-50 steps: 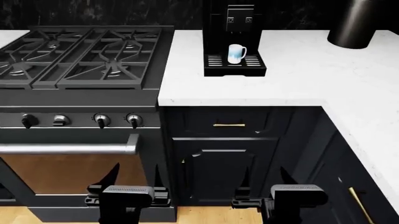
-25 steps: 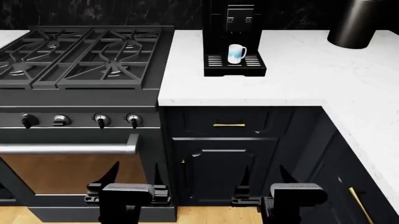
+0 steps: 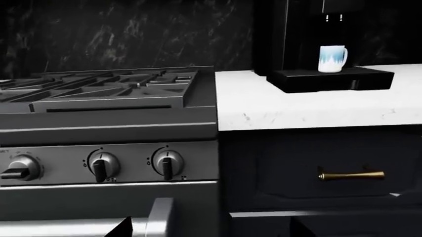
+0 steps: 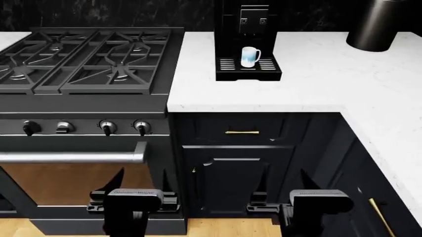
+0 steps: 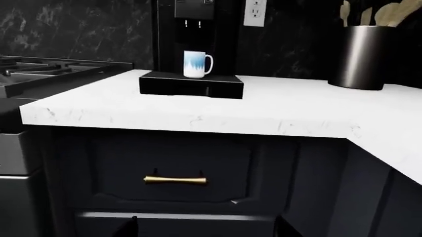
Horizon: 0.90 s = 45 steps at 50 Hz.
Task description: Press the button on the coffee machine to serve coffee.
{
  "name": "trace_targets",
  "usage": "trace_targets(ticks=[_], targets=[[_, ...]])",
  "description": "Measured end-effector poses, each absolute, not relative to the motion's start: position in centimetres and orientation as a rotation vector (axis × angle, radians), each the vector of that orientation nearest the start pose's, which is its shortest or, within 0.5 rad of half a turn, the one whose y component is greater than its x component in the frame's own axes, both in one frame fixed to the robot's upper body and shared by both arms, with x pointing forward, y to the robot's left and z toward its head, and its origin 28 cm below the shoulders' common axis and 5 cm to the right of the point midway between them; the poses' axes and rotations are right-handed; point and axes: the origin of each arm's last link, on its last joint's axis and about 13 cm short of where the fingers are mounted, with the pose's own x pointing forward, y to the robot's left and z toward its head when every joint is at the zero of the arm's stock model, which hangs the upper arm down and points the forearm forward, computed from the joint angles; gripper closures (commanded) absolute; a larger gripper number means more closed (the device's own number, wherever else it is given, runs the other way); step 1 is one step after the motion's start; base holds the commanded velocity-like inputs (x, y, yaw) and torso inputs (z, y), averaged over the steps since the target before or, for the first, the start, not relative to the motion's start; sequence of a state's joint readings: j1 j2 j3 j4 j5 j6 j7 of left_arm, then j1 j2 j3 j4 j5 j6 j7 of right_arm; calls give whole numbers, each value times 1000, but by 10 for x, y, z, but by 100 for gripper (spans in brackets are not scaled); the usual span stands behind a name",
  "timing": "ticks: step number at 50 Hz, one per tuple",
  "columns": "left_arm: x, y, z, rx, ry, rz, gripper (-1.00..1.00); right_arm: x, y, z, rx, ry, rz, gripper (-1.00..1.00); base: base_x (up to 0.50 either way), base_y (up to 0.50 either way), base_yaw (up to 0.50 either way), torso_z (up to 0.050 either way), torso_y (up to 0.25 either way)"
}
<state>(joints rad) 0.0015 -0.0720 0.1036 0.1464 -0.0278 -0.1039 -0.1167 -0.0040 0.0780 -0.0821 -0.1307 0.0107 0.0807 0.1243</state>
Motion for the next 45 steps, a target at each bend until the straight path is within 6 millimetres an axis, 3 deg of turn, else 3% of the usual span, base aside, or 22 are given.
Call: trace_targets(ticks=[9, 23, 34, 45], targets=[[214, 195, 73, 59, -46, -16, -100, 213, -103, 72, -86, -91, -55, -100, 0, 0, 0, 0, 0], [227, 204, 139, 41, -71, -3, -100, 215, -122, 145, -141, -133, -83, -100, 0, 0, 0, 0, 0], [228, 211, 162, 39, -76, 10, -100, 209, -139, 187, -170, -163, -115, -100, 0, 0, 0, 0, 0], [227, 217, 172, 53, -79, 26, -100, 202, -151, 200, -181, -161, -146, -100, 97, -47, 0, 0, 0]])
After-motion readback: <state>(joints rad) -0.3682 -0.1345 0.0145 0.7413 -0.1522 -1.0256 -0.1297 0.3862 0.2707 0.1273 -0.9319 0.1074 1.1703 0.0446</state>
